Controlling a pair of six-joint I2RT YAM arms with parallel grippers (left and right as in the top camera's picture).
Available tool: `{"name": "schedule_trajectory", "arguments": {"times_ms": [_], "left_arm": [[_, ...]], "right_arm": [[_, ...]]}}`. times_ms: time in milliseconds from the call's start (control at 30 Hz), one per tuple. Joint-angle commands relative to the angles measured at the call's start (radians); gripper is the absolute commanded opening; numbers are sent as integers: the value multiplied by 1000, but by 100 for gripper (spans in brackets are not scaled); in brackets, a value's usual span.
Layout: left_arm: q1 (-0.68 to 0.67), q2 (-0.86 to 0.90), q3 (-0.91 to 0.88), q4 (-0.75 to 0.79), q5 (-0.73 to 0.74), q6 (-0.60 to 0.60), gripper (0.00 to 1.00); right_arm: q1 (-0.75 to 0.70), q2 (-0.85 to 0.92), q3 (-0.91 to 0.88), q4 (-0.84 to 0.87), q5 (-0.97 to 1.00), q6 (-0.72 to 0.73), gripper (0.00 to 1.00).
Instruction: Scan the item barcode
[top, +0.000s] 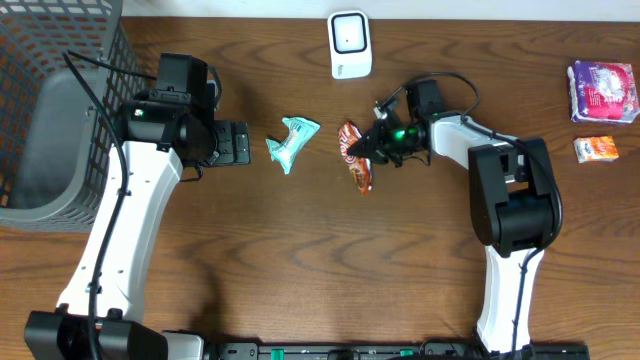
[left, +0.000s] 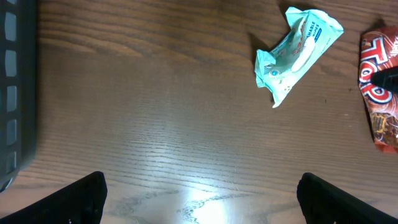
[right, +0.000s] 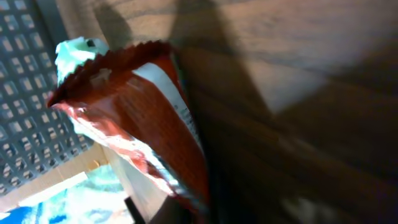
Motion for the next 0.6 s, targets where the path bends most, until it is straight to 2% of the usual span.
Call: {"name": "schedule_trajectory", "arguments": {"times_ms": [0,100,133,200,267,367,567], "left_arm": [[2,4,-3,-3,-16,-8,98],[2,4,-3,-3,-16,-8,98],[2,4,-3,-3,-16,-8,98],[2,4,-3,-3,-17,-8,98],[2,4,-3,-3,-16,-8,98],[2,4,-3,-3,-16,-8,98],[2,4,-3,-3,-16,-8,98]], "right_arm": [[-32,-26,-8,-68,145,-46,22],[-51,-89,-7,-158,287,-74,40],[-54,-114,-7,-187,336,-83,49],[-56,-174,-7,-247,439,-90,57],[-52,-234,-7,-294,507,-99,61],[-32,-311,-7,-338,567,-105,61],[50,-394,-7,-363,711,-106,65]]}}
